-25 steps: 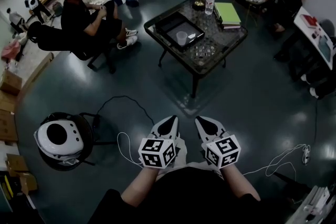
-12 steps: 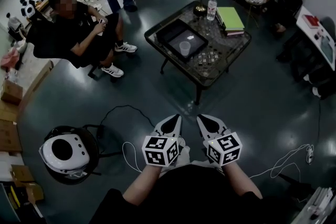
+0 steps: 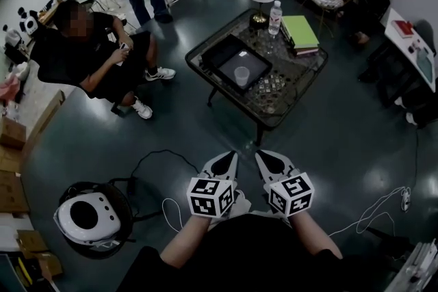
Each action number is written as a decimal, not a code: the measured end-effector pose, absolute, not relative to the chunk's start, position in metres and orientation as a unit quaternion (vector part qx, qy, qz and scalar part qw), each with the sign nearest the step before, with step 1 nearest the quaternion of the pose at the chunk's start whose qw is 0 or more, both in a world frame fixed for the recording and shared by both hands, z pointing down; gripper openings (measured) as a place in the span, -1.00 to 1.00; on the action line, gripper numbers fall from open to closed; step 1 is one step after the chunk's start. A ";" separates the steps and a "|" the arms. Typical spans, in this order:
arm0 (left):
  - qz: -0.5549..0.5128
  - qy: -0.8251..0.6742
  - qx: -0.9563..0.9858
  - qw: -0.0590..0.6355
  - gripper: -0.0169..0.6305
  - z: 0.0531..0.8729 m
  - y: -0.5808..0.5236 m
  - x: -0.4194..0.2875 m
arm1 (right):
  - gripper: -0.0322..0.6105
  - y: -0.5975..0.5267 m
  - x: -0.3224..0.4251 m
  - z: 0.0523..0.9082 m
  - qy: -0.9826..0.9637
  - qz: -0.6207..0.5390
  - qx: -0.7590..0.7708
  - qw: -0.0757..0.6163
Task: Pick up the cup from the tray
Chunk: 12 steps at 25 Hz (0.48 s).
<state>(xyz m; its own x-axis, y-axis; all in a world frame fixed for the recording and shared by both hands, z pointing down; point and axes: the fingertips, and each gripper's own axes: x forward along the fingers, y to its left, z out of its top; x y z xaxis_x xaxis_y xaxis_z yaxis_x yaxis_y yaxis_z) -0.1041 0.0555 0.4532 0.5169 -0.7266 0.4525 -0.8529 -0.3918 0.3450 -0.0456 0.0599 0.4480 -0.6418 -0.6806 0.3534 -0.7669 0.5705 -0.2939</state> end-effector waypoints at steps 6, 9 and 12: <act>0.124 -0.461 0.837 0.268 -0.91 0.456 0.024 -0.114 | -0.87 0.031 -0.059 0.451 -0.875 0.215 0.421 0.103; 0.129 -0.452 0.841 0.268 -0.91 0.458 0.014 -0.116 | -0.87 0.022 -0.063 0.451 -0.872 0.216 0.427 0.106; 0.133 -0.445 0.844 0.268 -0.91 0.460 0.007 -0.115 | -0.87 0.018 -0.061 0.451 -0.867 0.218 0.433 0.111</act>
<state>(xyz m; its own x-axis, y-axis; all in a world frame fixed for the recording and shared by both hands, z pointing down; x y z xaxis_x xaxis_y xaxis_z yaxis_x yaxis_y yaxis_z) -0.1151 0.0070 0.4597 0.5685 -0.6804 0.4624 -0.8225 -0.4601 0.3343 -0.0606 0.0183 0.4512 -0.5999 -0.7027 0.3825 -0.8001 0.5293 -0.2824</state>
